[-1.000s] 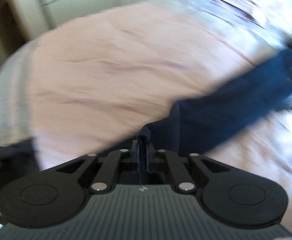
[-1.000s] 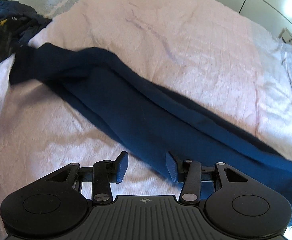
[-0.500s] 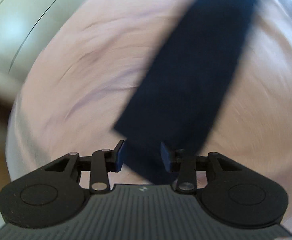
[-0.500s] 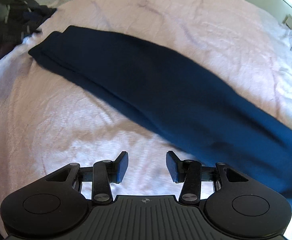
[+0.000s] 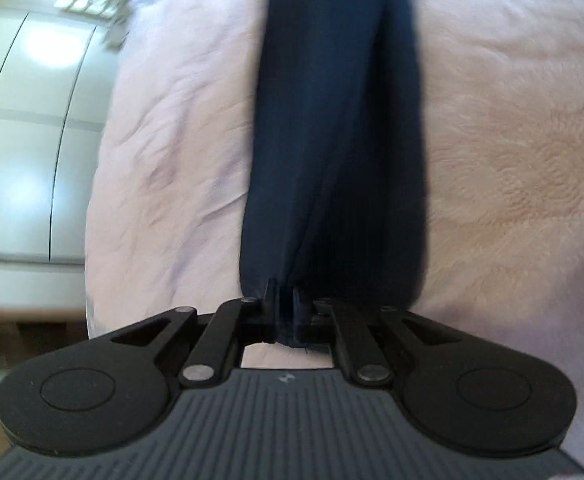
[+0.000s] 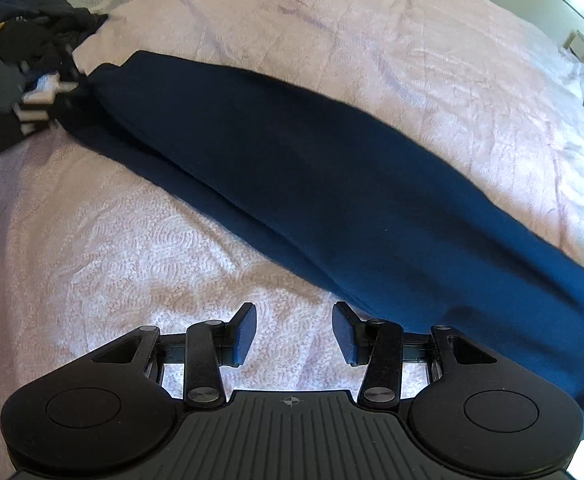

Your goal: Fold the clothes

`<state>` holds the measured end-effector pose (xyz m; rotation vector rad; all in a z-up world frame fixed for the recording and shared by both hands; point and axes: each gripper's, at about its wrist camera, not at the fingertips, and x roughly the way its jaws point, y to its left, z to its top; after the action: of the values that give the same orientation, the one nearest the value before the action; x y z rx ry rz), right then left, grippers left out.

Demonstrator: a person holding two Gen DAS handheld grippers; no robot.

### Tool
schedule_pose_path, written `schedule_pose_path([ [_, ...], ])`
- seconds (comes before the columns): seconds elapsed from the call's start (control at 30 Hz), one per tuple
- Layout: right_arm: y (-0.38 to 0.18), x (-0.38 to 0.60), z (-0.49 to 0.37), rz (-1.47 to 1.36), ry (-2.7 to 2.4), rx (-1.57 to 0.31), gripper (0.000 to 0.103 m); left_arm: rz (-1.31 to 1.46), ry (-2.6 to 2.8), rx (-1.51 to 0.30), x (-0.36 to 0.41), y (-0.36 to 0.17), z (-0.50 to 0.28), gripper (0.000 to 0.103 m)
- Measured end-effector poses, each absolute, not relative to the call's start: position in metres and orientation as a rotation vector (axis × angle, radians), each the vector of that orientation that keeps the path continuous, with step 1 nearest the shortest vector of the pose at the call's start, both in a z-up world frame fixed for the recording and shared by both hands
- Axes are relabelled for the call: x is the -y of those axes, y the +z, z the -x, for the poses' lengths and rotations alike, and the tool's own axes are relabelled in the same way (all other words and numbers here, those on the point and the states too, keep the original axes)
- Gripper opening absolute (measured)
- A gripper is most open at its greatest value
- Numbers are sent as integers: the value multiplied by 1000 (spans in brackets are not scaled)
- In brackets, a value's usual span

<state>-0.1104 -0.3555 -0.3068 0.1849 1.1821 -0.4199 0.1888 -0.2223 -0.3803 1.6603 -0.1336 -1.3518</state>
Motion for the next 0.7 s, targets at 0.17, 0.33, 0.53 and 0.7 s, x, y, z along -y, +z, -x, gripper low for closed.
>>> schedule_pose_path([
  [0.17, -310, 359, 114, -209, -444, -1189, 46, -1675, -1356, 46, 205, -391, -176, 5],
  [0.33, -314, 361, 117, -243, -440, -1210, 46, -1714, -1351, 41, 206, -417, -174, 7],
  [0.53, -306, 380, 144, -308, -528, -1196, 46, -1709, -1390, -42, 204, -399, -176, 25],
  [0.7, -292, 422, 194, -375, -705, -1127, 46, -1562, -1430, -285, 214, -353, -171, 26],
])
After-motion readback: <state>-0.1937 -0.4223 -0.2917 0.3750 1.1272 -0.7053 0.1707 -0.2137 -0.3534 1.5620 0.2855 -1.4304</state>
